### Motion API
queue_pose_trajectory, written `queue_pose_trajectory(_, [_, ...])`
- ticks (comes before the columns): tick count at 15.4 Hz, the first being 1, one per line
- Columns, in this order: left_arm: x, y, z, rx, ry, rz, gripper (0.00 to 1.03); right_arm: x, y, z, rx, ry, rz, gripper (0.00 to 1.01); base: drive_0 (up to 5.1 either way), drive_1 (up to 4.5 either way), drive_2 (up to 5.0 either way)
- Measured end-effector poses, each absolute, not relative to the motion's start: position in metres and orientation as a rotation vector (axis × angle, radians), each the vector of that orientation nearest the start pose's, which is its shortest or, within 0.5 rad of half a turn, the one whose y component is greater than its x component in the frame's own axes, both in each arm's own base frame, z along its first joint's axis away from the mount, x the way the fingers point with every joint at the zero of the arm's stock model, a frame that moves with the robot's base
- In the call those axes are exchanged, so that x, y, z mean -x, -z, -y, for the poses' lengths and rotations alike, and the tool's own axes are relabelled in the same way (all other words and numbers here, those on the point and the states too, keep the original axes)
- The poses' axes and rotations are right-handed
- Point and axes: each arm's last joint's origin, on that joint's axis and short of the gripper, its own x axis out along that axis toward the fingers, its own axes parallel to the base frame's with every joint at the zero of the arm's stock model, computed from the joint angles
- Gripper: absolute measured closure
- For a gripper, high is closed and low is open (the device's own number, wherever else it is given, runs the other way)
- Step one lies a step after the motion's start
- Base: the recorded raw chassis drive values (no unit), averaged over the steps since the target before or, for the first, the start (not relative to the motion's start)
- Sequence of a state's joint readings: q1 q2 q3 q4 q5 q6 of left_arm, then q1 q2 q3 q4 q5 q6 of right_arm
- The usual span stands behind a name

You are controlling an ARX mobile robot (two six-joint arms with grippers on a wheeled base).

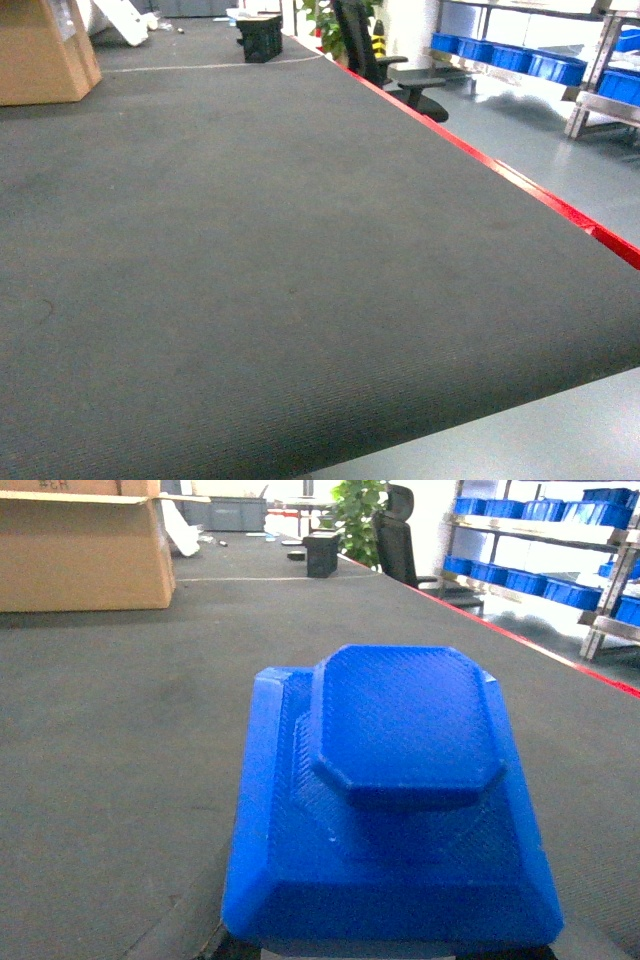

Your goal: Sort blue parts and orange caps into right shelf containers

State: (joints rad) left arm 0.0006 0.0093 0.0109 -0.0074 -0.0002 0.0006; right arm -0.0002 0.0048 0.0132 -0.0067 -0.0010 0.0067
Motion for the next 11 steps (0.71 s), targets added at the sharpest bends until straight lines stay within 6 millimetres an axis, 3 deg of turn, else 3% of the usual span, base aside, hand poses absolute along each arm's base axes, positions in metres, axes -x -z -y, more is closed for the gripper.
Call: queue_pose_trajectory(11, [-0.0976, -0.1658, -0.0001, -0.001, -0.001, -0.006, 0.61, -0.0972, -0.167, 0.0, -0.007, -0.001, 0.002, 0.56, -1.6, -1.55, -1.6])
